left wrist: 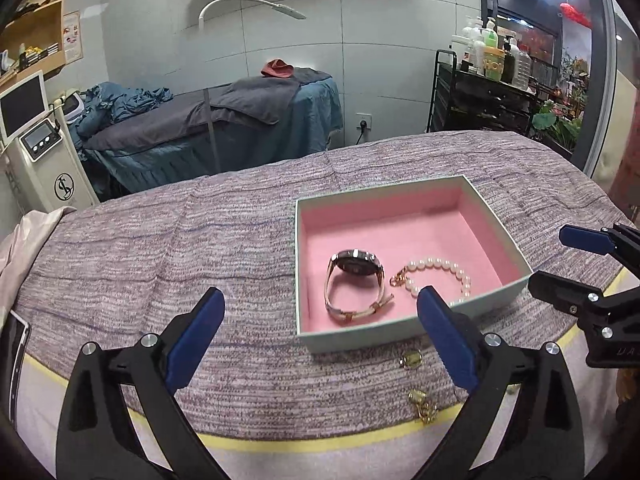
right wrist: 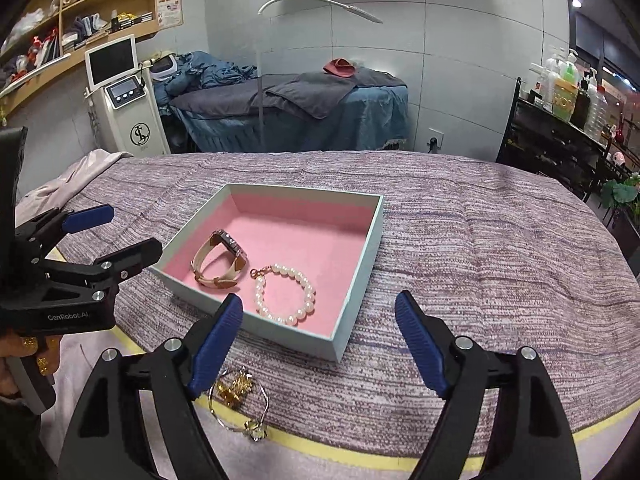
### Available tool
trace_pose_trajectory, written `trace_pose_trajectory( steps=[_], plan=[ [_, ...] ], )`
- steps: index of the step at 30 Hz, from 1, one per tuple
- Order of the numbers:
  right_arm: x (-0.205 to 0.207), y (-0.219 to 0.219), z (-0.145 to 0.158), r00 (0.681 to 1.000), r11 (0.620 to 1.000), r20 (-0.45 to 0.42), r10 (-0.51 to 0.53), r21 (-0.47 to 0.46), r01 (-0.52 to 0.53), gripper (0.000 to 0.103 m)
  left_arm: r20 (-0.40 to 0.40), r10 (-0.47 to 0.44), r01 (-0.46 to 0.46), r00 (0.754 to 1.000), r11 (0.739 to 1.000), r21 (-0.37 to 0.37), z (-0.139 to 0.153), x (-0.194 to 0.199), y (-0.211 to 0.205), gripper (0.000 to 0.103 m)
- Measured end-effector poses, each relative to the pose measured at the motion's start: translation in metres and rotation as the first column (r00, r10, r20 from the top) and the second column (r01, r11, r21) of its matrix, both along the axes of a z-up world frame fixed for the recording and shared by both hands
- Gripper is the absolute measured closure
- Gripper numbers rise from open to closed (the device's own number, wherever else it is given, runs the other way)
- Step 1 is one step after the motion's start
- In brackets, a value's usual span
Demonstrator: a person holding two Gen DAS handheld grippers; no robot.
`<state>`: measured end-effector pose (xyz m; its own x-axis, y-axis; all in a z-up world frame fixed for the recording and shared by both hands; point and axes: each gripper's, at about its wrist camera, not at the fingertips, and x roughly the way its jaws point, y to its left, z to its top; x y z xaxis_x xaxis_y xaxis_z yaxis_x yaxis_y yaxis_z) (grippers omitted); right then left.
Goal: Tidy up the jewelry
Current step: 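Lower both items into the box and open both tools, then grasp a small gold charm with the left tool while the right tool grasps the silver hoop bangle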
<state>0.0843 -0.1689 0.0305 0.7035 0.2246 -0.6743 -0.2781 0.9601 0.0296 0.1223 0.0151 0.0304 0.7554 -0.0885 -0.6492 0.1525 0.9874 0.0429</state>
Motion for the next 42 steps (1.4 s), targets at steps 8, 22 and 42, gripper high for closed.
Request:
trace_pose_trajectory(
  steps=[8, 22, 42],
  plan=[
    [-0.033, 0.013, -0.019, 0.997, 0.996, -0.032, 0.071, -0.055, -0.073, 0.021, -0.065, 0.017, -0.018, 0.998, 1.000, -0.007, -0.032, -0.045, 0.010, 0.007],
    [-0.042, 0.050, -0.057, 0.968, 0.958, -0.152, 0.198, -0.180, -0.224, 0.024, -0.157, 0.019, -0.025, 0.987, 0.999, -0.034, -0.062, -0.079, 0.012, 0.007],
    [-0.026, 0.057, -0.065, 0.953, 0.955, -0.191, 0.237, -0.132, -0.264, 0.054, -0.213, -0.090, 0.075, 0.973, 0.994, -0.079, -0.068, -0.077, -0.017, 0.043]
  ],
)
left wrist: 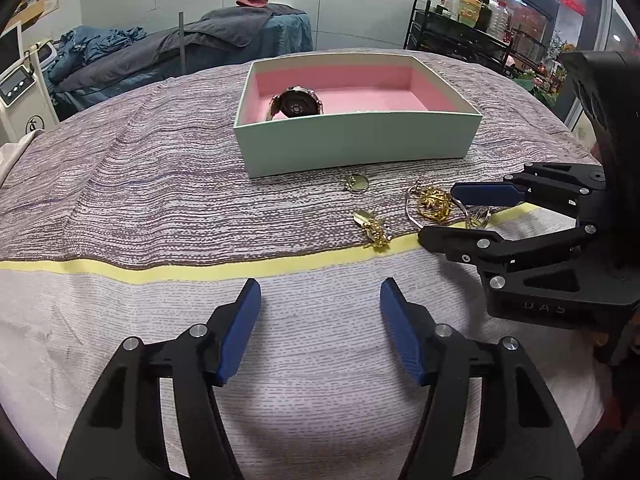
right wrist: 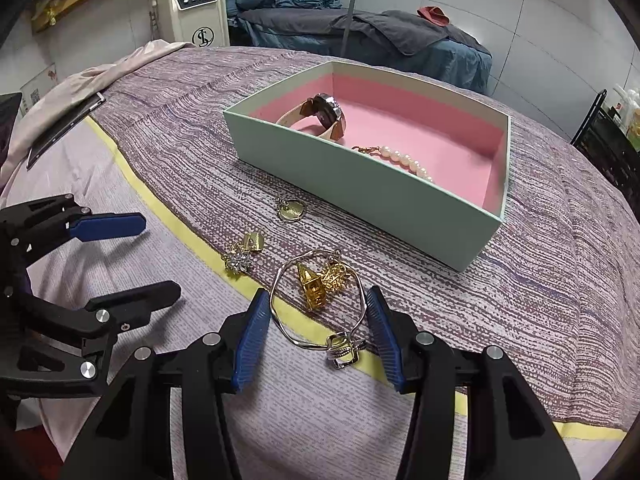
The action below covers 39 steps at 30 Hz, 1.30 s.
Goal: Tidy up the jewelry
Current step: 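Grasp a small gold charm with the left tool while the right tool grasps the silver hoop bangle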
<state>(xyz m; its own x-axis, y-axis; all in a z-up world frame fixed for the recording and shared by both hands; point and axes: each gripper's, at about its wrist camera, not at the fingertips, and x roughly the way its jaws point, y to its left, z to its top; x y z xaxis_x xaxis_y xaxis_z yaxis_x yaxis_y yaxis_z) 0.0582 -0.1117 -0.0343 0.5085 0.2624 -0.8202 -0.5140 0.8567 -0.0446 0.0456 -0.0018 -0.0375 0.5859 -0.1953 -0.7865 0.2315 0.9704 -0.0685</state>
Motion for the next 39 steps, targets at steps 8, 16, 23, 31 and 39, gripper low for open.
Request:
trace_pose_trajectory(
  steps=[8, 16, 23, 31, 39],
  plan=[
    [-0.007, -0.015, 0.019, 0.998, 0.996, 0.044, -0.053, 0.068, 0.050, 0.054, -0.020, -0.051, 0.050, 0.999, 0.998, -0.023, -0.001, 0.014, -0.023, 0.063],
    [-0.017, -0.030, 0.026, 0.994, 0.990, 0.046, -0.098, 0.107, 0.093, 0.054, -0.038, -0.062, 0.060, 0.997, 0.997, -0.058, -0.002, 0.032, -0.033, 0.080],
    [-0.020, -0.034, 0.027, 0.993, 0.988, 0.048, -0.108, 0.118, 0.102, 0.054, -0.045, -0.052, 0.049, 0.998, 0.996, -0.079, -0.003, 0.036, -0.034, 0.087],
    [-0.022, -0.035, 0.027, 0.994, 0.987, 0.045, -0.102, 0.131, 0.095, 0.054, -0.033, -0.042, 0.039, 0.999, 0.995, -0.095, -0.001, 0.028, -0.026, 0.087],
    [-0.023, -0.034, 0.035, 0.996, 0.983, 0.031, -0.078, 0.167, 0.072, 0.054, -0.011, -0.033, 0.032, 0.999, 0.993, -0.117, 0.012, 0.019, -0.009, 0.087]
  ],
)
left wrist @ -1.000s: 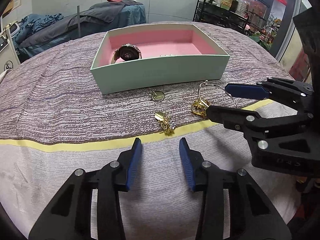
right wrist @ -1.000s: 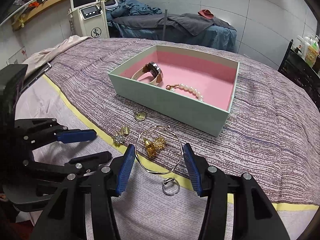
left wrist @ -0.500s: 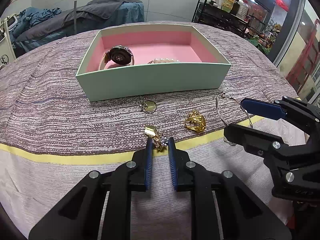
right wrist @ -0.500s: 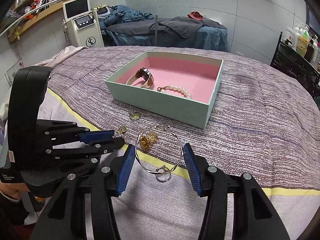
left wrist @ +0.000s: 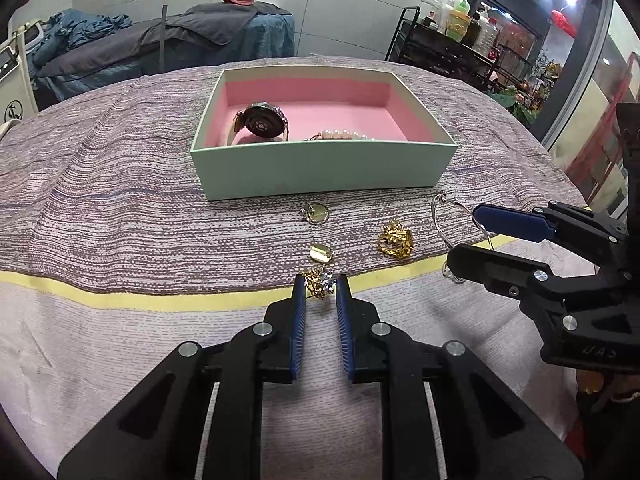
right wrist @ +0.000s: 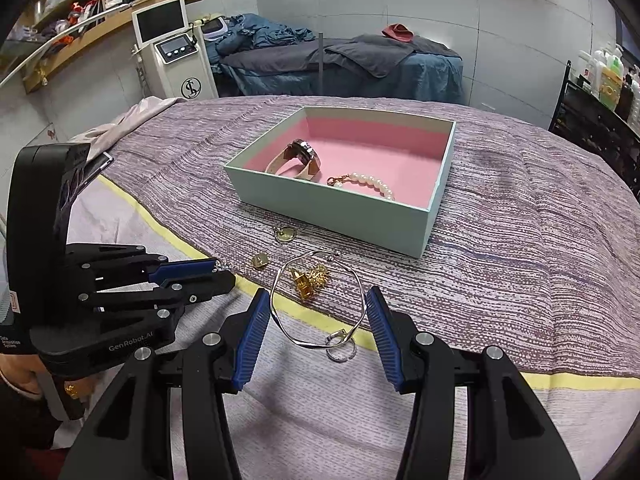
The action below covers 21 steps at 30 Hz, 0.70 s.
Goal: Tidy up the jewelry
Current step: 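Grasp a small gold charm with the left tool while the right tool grasps the silver hoop bangle, then carry the charm and bangle into the box and open both tools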
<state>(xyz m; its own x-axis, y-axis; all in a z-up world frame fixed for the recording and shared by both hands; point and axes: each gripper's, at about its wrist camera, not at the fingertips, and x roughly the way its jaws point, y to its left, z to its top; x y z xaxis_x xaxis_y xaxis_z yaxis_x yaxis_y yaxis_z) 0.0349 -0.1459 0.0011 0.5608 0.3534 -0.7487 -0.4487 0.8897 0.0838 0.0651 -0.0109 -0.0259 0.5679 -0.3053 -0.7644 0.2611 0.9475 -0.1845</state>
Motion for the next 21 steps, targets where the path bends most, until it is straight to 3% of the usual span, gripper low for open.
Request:
trace_pose_trajectory(
  steps=[9, 21],
  plan=[
    [0.014, 0.017, 0.021, 0.999, 0.999, 0.037, 0.031, -0.016, -0.030, 0.054, 0.054, -0.009, 0.007, 0.998, 0.999, 0.040, 0.025, 0.017, 0.010, 0.087],
    [0.069, 0.029, 0.036, 0.999, 0.999, 0.043, 0.019, -0.041, -0.017, 0.054, 0.064, 0.016, -0.017, 0.998, 1.000, 0.022, 0.056, 0.086, 0.021, 0.087]
  ],
)
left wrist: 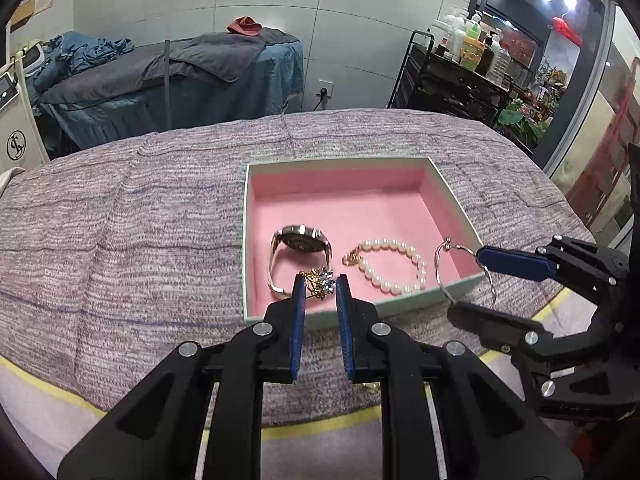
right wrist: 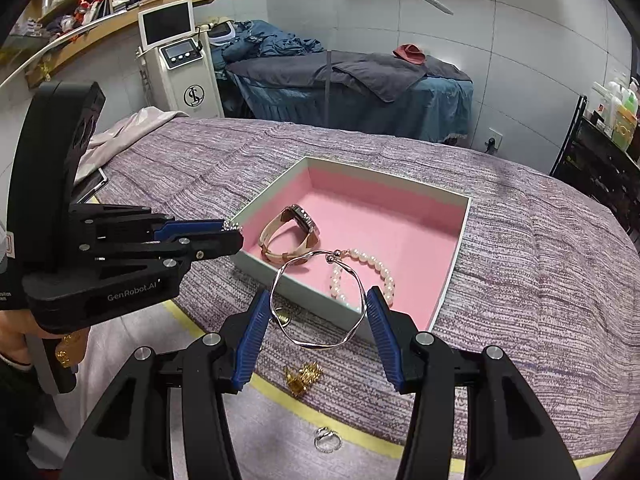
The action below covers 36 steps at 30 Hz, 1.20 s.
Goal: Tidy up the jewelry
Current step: 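Carry the charm and bangle into the box and open both tools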
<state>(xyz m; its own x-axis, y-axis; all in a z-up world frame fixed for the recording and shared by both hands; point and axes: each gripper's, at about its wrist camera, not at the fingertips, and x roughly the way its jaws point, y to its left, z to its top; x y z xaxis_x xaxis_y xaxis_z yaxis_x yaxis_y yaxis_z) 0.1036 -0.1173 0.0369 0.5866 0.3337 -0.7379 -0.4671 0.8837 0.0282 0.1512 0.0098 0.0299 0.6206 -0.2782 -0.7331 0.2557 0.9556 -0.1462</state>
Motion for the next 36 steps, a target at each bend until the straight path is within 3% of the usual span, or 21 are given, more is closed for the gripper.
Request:
trace_pose_trajectory(
  steps=[8, 14, 18, 24, 33, 36],
  plan=[
    [0.047, 0.007, -0.010, 1.000, 0.998, -0.019, -0.021, -0.056, 0.020, 0.054, -0.047, -0.004, 0.005, 0.999, 1.000, 0.006, 0.011, 0.070, -0.019, 0.087],
    [0.064, 0.011, -0.024, 0.999, 0.997, -0.052, -0.014, -0.070, 0.010, 0.054, -0.154, -0.018, 0.025, 0.988, 0.999, 0.045, -0.018, 0.111, -0.037, 0.087],
    [0.073, 0.013, -0.033, 0.996, 0.997, -0.085, -0.008, -0.075, 0.001, 0.054, -0.226, -0.019, 0.021, 0.974, 1.000, 0.006, -0.037, 0.128, -0.039, 0.087],
    [0.081, 0.017, -0.043, 0.993, 0.997, -0.117, -0.005, -0.079, -0.004, 0.054, -0.261, -0.011, 0.010, 0.965, 1.000, -0.007, -0.048, 0.141, -0.040, 0.087],
    [0.084, 0.017, -0.048, 0.995, 0.993, -0.099, -0.018, -0.114, 0.007, 0.054, -0.268, -0.013, 0.011, 0.963, 1.000, -0.011, -0.051, 0.141, -0.041, 0.087],
    [0.081, 0.018, -0.049, 0.996, 0.993, -0.091, -0.010, -0.120, -0.001, 0.051, -0.258, -0.017, 0.011, 0.966, 1.000, -0.024, -0.047, 0.139, -0.039, 0.082]
  ],
)
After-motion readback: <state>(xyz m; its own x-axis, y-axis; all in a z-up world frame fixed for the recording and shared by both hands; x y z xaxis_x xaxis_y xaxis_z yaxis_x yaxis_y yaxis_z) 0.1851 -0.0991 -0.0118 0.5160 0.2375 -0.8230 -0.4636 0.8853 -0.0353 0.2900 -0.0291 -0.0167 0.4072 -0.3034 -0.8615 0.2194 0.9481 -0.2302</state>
